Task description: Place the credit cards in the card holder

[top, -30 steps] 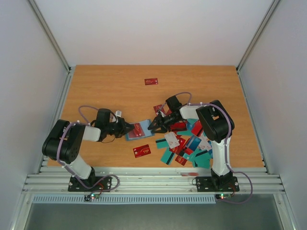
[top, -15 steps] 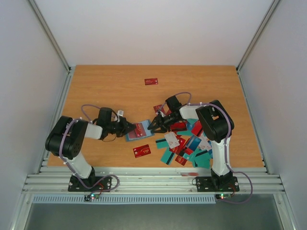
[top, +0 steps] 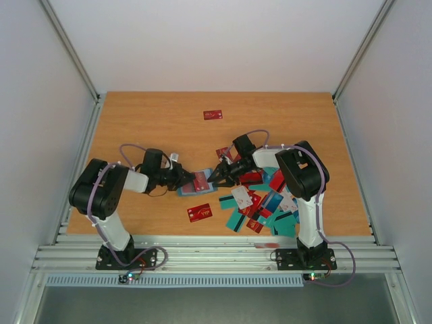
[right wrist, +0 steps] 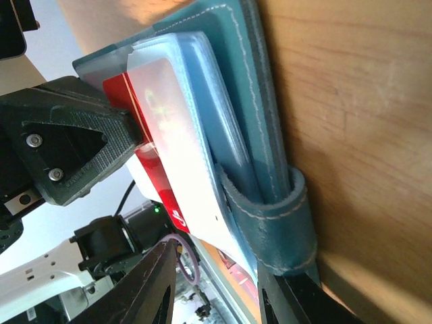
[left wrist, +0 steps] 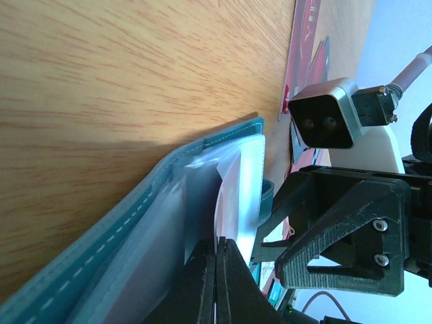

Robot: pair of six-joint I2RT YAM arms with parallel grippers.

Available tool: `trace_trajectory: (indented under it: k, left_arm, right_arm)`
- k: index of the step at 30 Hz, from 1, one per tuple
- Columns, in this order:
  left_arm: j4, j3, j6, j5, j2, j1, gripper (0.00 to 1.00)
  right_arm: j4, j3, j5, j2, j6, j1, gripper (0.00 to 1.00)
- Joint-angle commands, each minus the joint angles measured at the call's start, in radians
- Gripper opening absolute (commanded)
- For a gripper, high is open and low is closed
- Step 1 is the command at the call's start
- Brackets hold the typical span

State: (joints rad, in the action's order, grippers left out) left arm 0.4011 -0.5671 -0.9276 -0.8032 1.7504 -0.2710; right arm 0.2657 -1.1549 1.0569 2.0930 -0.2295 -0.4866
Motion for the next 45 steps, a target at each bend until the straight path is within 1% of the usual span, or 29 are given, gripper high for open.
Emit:
trace_trajectory:
  k: [1, 7, 12, 15, 22, 28, 29, 30, 33, 36, 38, 45]
  left_arm:
    - [0.021, -0.031, 0.013, 0.003, 0.033, -0.029, 0.00]
    - [-0.040, -0.074, 0.055, -0.009, 0.035, -0.039, 0.00]
    - [-0.165, -0.122, 0.161, -0.042, 0.031, -0.039, 0.00]
    - [-0.230, -0.140, 0.213, -0.044, 0.028, -0.040, 0.00]
    - [-0.275, -0.166, 0.256, -0.037, 0.032, -0.040, 0.00]
    - [-0.302, -0.185, 0.273, -0.033, 0.038, -0.040, 0.00]
    - [-0.304, -0.188, 0.277, -0.035, 0.039, -0.039, 0.00]
    - [-0.310, -0.192, 0.279, -0.035, 0.042, -0.040, 0.00]
    - [-0.317, -0.200, 0.287, -0.039, 0.051, -0.039, 0.00]
    - [-0.325, -0.205, 0.294, -0.040, 0.051, -0.040, 0.00]
    - [-0.339, -0.213, 0.303, -0.041, 0.050, -0.039, 0.00]
    - [-0.371, -0.255, 0.331, -0.070, 0.082, -0.040, 0.00]
  right_arm:
    - [0.072, 0.007, -0.028, 0.072, -0.067, -0.024, 0.35]
    - [0.077, -0.004, -0.024, 0.080, -0.066, -0.024, 0.35]
    - [0.114, -0.029, -0.028, 0.084, -0.043, -0.023, 0.35]
    - [0.188, -0.058, -0.051, 0.077, 0.008, -0.020, 0.35]
    - [0.363, -0.107, -0.111, -0.008, 0.160, 0.001, 0.35]
    - [0.383, -0.133, -0.110, -0.084, 0.212, 0.003, 0.36]
    - [0.395, -0.143, -0.122, -0.093, 0.213, 0.003, 0.36]
    - [0.408, -0.156, -0.144, -0.099, 0.247, 0.003, 0.36]
    - [0.464, -0.187, -0.237, -0.111, 0.274, 0.010, 0.34]
    - [0.475, -0.189, -0.311, -0.129, 0.292, 0.013, 0.33]
    - [0.483, -0.190, -0.348, -0.120, 0.300, 0.013, 0.32]
    - [0.477, -0.203, -0.347, -0.013, 0.293, 0.013, 0.24]
